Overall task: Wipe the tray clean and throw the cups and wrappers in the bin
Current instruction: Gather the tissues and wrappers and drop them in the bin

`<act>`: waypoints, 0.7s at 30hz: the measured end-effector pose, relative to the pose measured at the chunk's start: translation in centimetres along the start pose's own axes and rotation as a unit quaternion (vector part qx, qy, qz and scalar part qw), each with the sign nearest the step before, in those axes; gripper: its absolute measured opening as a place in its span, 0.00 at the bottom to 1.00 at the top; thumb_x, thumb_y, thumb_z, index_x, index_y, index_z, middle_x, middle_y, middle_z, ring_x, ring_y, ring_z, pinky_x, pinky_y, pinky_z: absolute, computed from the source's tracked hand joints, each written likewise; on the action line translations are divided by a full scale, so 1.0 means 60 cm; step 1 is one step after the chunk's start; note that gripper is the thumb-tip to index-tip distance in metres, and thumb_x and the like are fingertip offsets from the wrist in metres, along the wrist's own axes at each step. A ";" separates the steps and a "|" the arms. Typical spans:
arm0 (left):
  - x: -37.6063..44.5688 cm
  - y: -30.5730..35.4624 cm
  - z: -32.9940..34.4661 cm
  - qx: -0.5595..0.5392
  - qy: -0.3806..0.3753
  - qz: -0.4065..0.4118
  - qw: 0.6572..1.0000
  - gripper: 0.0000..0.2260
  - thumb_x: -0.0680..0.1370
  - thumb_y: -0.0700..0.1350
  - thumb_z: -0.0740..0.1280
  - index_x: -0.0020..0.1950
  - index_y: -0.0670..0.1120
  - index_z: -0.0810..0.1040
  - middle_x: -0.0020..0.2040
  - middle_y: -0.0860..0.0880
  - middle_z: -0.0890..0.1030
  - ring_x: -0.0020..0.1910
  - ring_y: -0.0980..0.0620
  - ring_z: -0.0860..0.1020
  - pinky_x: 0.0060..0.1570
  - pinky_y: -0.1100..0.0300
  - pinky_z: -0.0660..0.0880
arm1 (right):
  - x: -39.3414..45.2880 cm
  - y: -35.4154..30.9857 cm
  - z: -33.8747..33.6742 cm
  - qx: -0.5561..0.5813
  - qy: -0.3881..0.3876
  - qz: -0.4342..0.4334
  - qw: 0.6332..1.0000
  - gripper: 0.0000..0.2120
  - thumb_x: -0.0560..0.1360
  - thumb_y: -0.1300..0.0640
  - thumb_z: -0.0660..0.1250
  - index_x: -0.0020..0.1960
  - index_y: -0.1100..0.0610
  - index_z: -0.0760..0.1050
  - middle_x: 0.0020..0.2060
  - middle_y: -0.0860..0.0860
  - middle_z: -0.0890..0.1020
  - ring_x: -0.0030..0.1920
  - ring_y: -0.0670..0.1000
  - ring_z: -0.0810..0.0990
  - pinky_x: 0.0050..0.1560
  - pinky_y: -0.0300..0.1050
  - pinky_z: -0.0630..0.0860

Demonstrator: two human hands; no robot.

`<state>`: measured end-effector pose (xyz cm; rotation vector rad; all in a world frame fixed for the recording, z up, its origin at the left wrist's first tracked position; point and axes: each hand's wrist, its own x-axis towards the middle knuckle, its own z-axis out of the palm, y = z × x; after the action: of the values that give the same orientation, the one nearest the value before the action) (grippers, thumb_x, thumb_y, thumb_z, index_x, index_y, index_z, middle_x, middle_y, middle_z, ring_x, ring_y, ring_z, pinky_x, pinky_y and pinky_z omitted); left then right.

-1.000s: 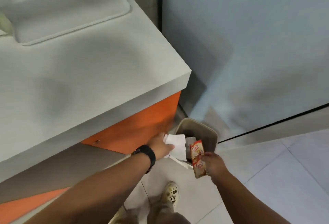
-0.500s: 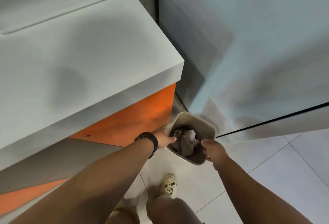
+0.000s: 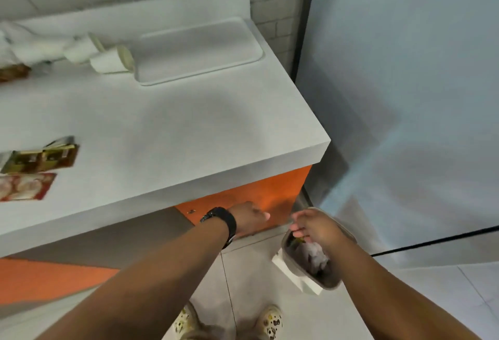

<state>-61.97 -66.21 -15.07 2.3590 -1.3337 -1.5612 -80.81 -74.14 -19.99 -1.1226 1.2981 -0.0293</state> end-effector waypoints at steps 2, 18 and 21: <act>-0.027 -0.024 -0.021 -0.008 0.022 0.002 1.000 0.23 0.78 0.59 0.59 0.68 0.48 0.70 0.69 0.49 0.71 0.71 0.47 0.66 0.66 0.55 0.63 | -0.022 -0.040 0.028 -0.047 -0.043 -0.024 0.998 0.07 0.80 0.60 0.59 0.53 0.59 0.75 0.40 0.55 0.82 0.35 0.51 0.78 0.33 0.39 0.69; -0.246 -0.221 -0.200 -0.103 0.082 0.064 0.989 0.14 0.77 0.49 0.60 0.58 0.47 0.78 0.49 0.46 0.77 0.45 0.49 0.73 0.47 0.54 0.73 | -0.124 -0.273 0.319 -0.078 -0.307 -0.169 0.933 0.11 0.81 0.60 0.58 0.48 0.65 0.77 0.35 0.62 0.82 0.32 0.56 0.81 0.31 0.43 0.78; -0.283 -0.275 -0.234 -0.160 0.110 0.055 0.979 0.14 0.79 0.45 0.61 0.64 0.48 0.75 0.60 0.44 0.78 0.52 0.50 0.74 0.51 0.55 0.73 | -0.129 -0.299 0.378 -0.059 -0.299 -0.187 0.934 0.11 0.81 0.61 0.57 0.49 0.65 0.76 0.34 0.62 0.81 0.31 0.56 0.81 0.30 0.43 0.77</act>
<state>-43.14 -50.48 -2.54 2.1476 -1.0569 -1.3220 -56.38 -64.44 -5.71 -1.3365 0.5393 0.1026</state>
